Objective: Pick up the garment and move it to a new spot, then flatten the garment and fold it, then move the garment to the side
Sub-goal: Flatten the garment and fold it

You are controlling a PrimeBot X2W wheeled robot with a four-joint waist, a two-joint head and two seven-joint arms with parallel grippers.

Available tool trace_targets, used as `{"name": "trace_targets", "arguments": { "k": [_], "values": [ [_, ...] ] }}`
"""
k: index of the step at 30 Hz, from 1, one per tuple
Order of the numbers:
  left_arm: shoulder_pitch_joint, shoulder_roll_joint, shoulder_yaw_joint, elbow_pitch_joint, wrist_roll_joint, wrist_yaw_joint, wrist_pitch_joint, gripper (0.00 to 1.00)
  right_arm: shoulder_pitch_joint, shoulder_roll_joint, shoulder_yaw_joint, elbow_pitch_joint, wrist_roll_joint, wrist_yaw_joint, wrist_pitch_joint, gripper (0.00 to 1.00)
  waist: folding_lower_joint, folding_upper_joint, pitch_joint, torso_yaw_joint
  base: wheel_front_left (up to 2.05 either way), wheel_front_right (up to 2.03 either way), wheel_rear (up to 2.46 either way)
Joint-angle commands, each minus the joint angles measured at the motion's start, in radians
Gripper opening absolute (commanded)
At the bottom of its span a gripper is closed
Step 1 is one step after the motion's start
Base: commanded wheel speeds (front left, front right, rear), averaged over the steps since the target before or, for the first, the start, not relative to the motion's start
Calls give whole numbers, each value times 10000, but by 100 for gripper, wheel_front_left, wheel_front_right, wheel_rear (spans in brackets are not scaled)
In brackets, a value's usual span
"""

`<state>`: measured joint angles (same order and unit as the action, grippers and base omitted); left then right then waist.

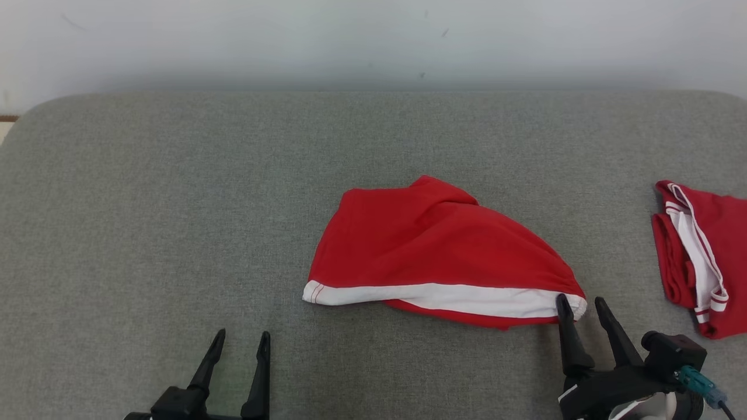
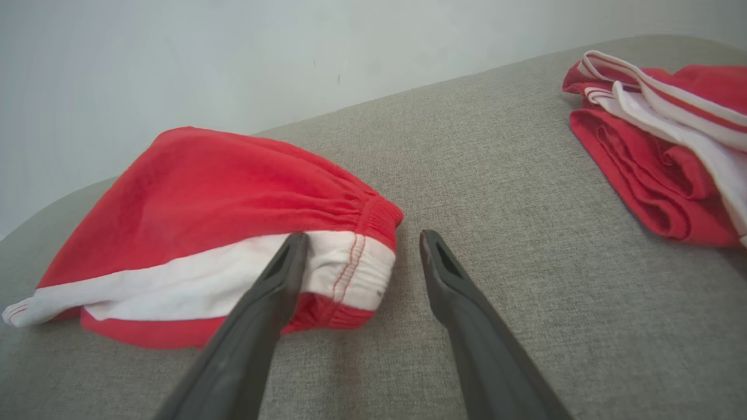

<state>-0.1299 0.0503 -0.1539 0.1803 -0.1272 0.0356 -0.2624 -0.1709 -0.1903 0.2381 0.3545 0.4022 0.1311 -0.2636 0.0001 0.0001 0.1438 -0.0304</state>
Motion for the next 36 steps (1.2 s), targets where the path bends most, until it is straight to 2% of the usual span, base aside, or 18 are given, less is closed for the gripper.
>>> {"name": "trace_targets", "arguments": {
  "k": [1, 4, 7, 9, 10, 11, 12, 13, 14, 15, 16, 22, 28, 32, 36],
  "values": [
    [-111, 11, -5, -14, -11, -51, -31, 100, -19, 51, -67, 58, 126, -10, 3, 98, -1, -1, 157, 123, 0, 0, 0],
    [-146, 10, 7, -29, -6, -54, -31, 100, -1, 86, -111, 86, 389, -10, 1, 96, -1, -1, 202, 148, 0, 0, 0],
    [-134, 10, 28, -35, 6, -64, -31, 100, 1, 99, 58, 137, 734, -10, 1, 84, -1, -1, 225, 155, 0, 0, 0],
    [-106, 10, 35, -33, 17, -57, -31, 100, -23, 70, 202, 139, 1017, -10, 1, 69, -1, -1, 229, 158, 0, 0, 0],
    [-106, 10, 35, -33, 17, -57, -31, 100, -23, 70, 202, 139, 1017, -10, 1, 69, -1, -1, 229, 158, 0, 0, 0],
    [-109, 9, 36, -35, 21, -52, -31, 100, -46, 29, 290, 142, 1114, -10, 1, 50, -1, -1, 233, 162, 0, 0, 0],
    [-123, 9, 43, -41, 24, -62, -31, 100, -74, -4, 398, 112, 1221, -10, 1, 46, -1, -1, 235, 168, 0, 0, 0],
    [-138, 11, 51, -41, 25, -70, -31, 100, -81, -19, 462, 94, 1338, -10, 3, 36, -1, -1, 236, 170, 0, 0, 0],
    [-149, 9, 63, -44, 27, -76, -31, 100, -87, -65, 519, 84, 1403, -10, 1, 31, -1, -1, 237, 168, 0, 0, 0],
    [-156, 9, 73, -44, 31, -83, -31, 100, -103, -103, 584, 63, 1468, -10, 3, 11, -1, -1, 233, 165, 0, 0, 0],
    [-162, 9, 86, -42, 38, -89, -31, 100, -110, -114, 630, 39, 1569, -10, 1, 0, -1, -1, 229, 157, 0, 0, 0],
    [-135, 9, 135, 14, 16, -107, -31, 100, -76, -331, 799, -44, 1734, -10, 1, 0, -1, -1, 190, 72, 0, 0, 0],
    [-207, 9, 47, -10, -141, -166, -31, 100, -14, -415, 611, -18, 1167, -10, 1, 0, -1, -1, 129, -87, 0, 0, 0],
    [-420, 9, -121, 91, -408, -430, -31, 100, 4, -319, 533, -82, 709, -10, 1, 0, -1, -1, 167, -241, 0, 0, 0],
    [-799, 9, -448, 533, -875, -892, -31, 100, -150, -276, 562, -173, 391, -10, 1, 0, -1, -1, 321, -452, 0, 0, 0]
  ]
}}
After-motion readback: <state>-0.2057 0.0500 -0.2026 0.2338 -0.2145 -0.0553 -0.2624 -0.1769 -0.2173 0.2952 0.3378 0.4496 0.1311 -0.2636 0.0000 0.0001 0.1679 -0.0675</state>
